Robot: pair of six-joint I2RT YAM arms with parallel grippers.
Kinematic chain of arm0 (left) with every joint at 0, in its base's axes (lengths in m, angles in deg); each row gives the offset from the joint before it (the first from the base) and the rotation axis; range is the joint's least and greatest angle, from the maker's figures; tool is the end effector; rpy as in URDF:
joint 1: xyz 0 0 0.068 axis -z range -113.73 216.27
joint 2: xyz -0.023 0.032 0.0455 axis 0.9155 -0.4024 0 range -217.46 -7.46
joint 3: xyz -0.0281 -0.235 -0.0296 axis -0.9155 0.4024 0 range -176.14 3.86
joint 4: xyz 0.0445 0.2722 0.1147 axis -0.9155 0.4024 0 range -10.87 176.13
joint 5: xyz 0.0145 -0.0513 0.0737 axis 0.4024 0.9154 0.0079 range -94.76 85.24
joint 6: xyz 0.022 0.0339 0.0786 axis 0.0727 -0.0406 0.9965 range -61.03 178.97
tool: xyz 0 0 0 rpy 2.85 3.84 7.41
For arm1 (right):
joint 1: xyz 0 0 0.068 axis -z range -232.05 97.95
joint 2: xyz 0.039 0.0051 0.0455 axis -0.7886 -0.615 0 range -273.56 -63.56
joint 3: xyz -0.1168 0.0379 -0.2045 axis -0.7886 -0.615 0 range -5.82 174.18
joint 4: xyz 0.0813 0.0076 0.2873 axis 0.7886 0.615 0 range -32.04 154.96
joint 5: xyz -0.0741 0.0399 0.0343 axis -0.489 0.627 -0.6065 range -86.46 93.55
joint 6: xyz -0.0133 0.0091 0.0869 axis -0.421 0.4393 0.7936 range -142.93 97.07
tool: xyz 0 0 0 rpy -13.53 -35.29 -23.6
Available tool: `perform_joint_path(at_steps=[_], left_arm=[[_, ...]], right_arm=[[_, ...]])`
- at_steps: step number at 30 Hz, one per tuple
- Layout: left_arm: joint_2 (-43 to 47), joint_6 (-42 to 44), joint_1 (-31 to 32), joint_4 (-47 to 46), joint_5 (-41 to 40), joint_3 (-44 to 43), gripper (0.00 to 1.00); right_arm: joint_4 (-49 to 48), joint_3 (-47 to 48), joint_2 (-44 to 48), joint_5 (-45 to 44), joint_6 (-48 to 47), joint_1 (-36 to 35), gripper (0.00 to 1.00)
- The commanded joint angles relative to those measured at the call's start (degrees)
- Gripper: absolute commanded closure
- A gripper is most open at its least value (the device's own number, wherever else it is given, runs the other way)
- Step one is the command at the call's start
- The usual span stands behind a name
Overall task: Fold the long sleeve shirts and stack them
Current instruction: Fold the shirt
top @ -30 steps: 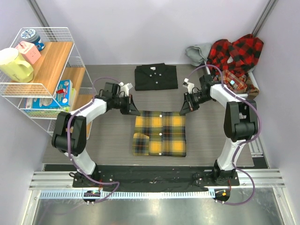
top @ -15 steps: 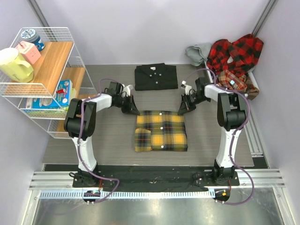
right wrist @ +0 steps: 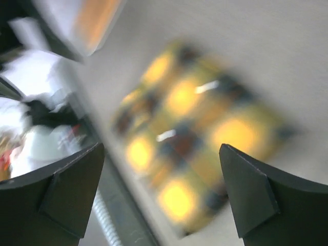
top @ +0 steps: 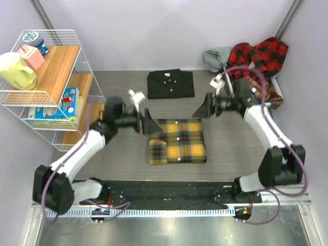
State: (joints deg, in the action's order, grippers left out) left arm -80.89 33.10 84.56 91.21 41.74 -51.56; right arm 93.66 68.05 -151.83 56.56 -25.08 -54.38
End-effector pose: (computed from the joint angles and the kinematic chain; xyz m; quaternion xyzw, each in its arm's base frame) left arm 0.3191 -0.1655 0.2374 0.1440 0.8073 -0.4894 0.2966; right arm 0.3783 0.0782 0.2361 -0.1850 0.8346 0.4200 0.3047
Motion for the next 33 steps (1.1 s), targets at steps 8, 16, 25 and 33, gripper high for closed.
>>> perform_joint_path(at_steps=[8,16,25,33], left_arm=[[-5.5,-34.3,20.3,-43.7,3.0,24.3,0.0],[-23.9,-31.1,11.6,-42.2,-1.8,27.1,0.0],[-29.1,-26.6,6.0,-39.1,1.6,28.0,0.0],[-4.0,-18.5,6.8,-26.3,8.3,22.2,0.0]], right_arm=[[-48.4,-40.7,11.9,10.3,44.9,-19.8,0.0],[-33.3,-37.7,-10.6,10.7,30.5,-14.6,0.0],[-4.5,-31.9,-18.8,9.8,7.6,-6.9,0.0],[11.9,-20.5,-4.8,17.9,-6.7,-6.5,0.0]])
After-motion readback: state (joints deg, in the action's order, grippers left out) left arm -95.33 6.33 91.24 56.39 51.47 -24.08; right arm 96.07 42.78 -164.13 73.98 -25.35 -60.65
